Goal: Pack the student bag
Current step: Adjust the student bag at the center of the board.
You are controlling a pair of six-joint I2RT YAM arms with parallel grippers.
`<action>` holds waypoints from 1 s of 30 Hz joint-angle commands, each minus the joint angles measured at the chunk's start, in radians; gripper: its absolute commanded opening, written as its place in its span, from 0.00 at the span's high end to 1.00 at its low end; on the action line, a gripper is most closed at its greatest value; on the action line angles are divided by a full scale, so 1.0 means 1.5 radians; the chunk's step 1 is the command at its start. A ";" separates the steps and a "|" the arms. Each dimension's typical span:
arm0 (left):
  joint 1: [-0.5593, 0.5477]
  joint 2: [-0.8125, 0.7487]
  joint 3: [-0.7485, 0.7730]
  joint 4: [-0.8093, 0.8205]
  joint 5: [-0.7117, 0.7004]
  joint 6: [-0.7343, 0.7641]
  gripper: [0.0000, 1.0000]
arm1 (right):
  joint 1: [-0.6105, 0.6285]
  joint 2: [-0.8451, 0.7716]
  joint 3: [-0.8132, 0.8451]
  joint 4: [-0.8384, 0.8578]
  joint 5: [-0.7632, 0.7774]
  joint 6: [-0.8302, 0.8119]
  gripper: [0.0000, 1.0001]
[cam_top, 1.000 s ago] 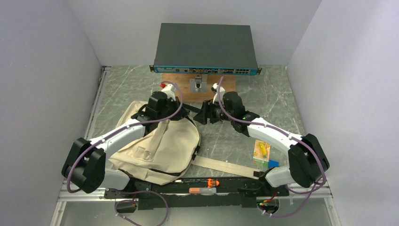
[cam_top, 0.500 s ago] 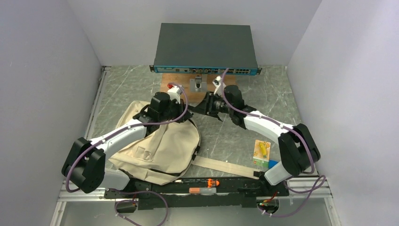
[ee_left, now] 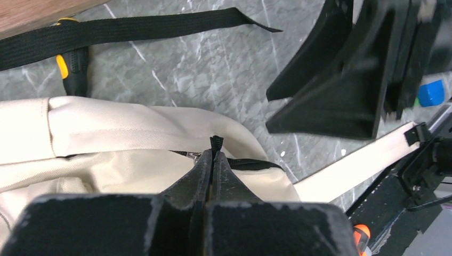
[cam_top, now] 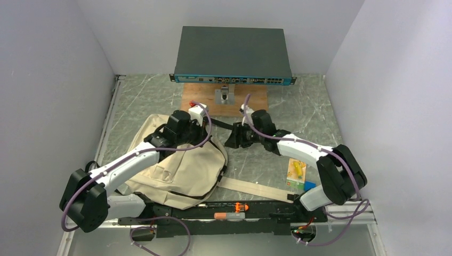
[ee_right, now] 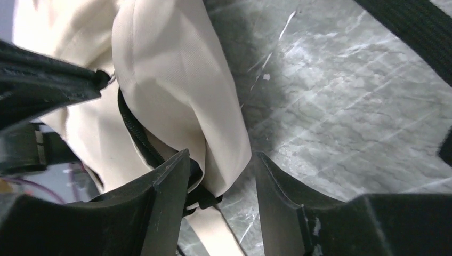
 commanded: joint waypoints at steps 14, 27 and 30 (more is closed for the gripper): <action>-0.003 0.027 0.112 -0.084 -0.021 0.076 1.00 | 0.245 -0.004 0.034 -0.005 0.398 -0.050 0.38; -0.001 0.047 0.135 -0.098 -0.010 0.077 1.00 | 0.280 -0.081 -0.109 0.105 0.330 -0.062 0.36; -0.001 0.047 0.127 -0.089 -0.001 0.066 1.00 | 0.283 -0.033 -0.076 0.115 0.382 -0.067 0.38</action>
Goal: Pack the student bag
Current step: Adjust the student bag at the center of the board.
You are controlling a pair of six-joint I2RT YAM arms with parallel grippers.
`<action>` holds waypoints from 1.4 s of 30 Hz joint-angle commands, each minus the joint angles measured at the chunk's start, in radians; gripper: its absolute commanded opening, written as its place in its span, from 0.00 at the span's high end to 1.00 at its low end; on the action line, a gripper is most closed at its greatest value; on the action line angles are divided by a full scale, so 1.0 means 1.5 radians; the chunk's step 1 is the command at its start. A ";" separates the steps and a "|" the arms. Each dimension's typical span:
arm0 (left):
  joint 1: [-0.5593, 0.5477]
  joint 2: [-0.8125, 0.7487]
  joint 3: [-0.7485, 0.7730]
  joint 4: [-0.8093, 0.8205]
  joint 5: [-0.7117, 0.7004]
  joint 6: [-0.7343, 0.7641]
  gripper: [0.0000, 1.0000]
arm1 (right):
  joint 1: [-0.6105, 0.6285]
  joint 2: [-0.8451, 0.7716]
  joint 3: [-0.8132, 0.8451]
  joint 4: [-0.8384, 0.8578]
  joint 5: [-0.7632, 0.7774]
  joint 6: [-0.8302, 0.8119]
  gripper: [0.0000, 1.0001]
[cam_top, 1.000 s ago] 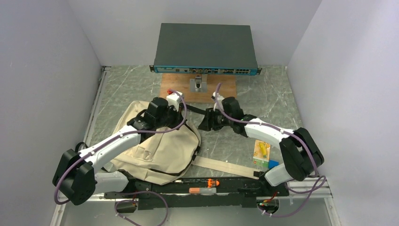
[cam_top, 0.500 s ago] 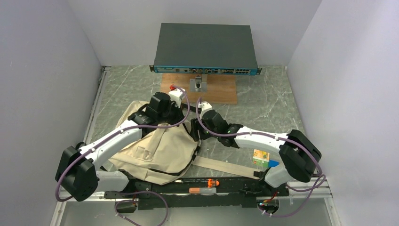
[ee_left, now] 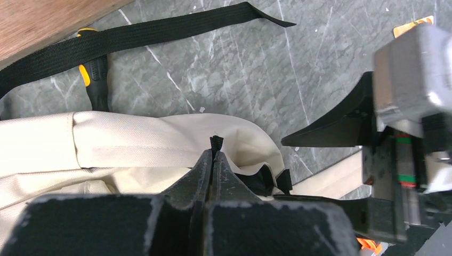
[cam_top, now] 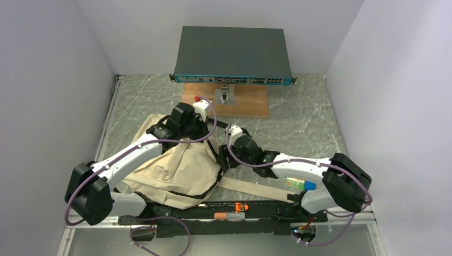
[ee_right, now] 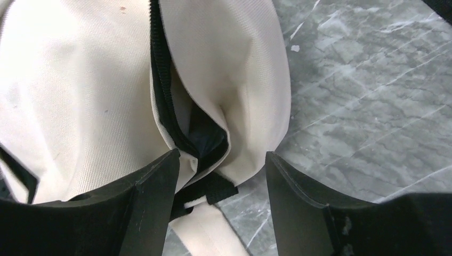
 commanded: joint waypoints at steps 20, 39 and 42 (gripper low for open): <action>-0.018 -0.057 -0.133 0.241 0.023 0.005 1.00 | -0.207 0.040 -0.054 0.239 -0.369 0.439 1.00; -0.035 -0.129 -0.168 0.314 0.044 0.091 1.00 | -0.258 0.007 -0.064 0.110 -0.310 0.163 0.64; -0.036 -0.137 -0.175 0.321 0.056 0.076 1.00 | -0.205 -0.034 -0.012 0.013 -0.159 0.024 0.53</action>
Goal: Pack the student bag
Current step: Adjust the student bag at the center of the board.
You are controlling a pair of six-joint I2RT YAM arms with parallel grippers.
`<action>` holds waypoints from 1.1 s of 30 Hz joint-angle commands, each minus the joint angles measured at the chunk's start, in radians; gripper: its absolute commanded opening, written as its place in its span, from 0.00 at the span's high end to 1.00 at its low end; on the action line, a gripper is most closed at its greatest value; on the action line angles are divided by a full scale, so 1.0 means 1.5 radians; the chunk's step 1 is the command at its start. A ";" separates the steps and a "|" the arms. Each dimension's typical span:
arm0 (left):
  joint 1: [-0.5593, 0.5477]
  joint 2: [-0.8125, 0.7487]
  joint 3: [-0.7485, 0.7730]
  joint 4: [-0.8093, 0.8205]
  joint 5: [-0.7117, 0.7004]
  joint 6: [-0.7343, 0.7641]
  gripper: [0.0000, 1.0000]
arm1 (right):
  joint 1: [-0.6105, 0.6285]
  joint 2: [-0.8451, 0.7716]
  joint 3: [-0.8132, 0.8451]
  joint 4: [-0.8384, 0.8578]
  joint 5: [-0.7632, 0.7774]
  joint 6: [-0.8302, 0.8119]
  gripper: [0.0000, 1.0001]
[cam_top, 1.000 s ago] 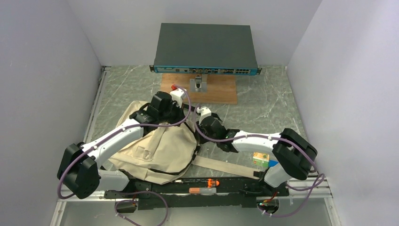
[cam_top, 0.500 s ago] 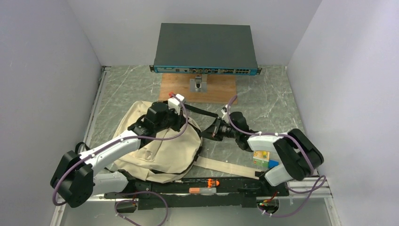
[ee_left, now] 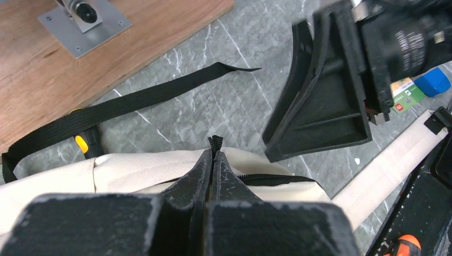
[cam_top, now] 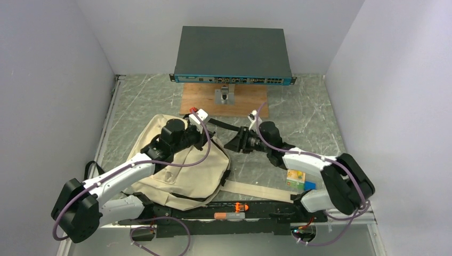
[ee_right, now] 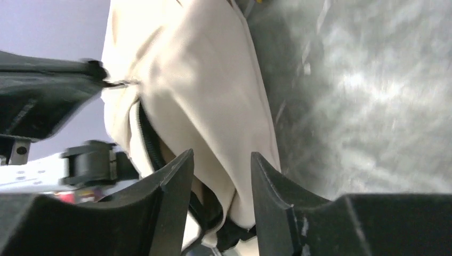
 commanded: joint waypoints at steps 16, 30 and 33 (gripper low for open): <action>-0.002 -0.015 0.075 -0.071 -0.002 -0.006 1.00 | 0.270 -0.038 0.146 -0.181 0.376 -0.474 0.40; -0.002 -0.016 0.026 -0.045 -0.031 -0.059 1.00 | 0.279 -0.008 0.216 -0.169 0.555 -0.426 0.97; -0.002 -0.008 0.029 -0.040 -0.030 -0.042 1.00 | 0.163 -0.044 0.179 -0.189 0.233 -0.312 1.00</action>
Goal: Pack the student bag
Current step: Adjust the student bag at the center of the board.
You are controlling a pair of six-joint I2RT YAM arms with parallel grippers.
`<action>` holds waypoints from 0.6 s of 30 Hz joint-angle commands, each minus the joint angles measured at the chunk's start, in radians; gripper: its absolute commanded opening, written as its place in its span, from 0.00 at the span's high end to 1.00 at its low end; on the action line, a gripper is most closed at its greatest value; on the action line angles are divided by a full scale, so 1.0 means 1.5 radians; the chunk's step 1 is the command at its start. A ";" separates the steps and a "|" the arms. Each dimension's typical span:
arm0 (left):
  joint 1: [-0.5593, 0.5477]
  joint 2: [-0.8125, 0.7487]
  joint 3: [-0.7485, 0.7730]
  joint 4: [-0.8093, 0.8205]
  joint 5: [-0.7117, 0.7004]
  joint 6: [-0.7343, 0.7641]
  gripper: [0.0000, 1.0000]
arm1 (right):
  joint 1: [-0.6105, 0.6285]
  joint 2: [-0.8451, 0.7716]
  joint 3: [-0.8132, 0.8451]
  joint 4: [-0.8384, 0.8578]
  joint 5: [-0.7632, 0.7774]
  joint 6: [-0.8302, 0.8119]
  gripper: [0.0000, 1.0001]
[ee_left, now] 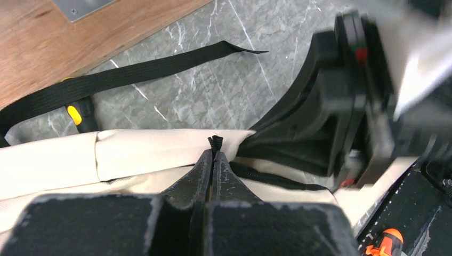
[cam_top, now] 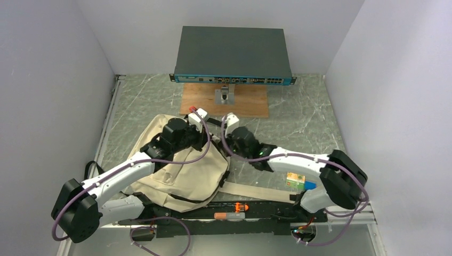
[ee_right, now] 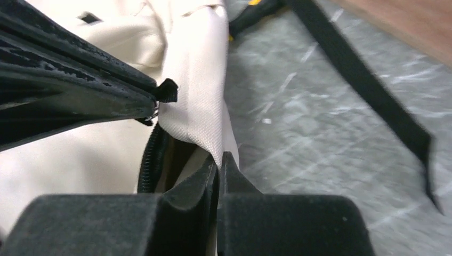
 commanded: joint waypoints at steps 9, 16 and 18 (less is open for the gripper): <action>-0.003 -0.001 -0.036 0.151 0.075 0.060 1.00 | -0.288 0.111 -0.129 0.540 -0.831 0.580 0.87; -0.060 0.024 0.003 0.109 0.078 0.078 1.00 | -0.318 0.080 -0.116 0.297 -0.776 0.453 0.57; -0.082 0.017 0.000 0.108 0.069 0.083 1.00 | -0.323 0.034 -0.074 0.115 -0.738 0.342 0.43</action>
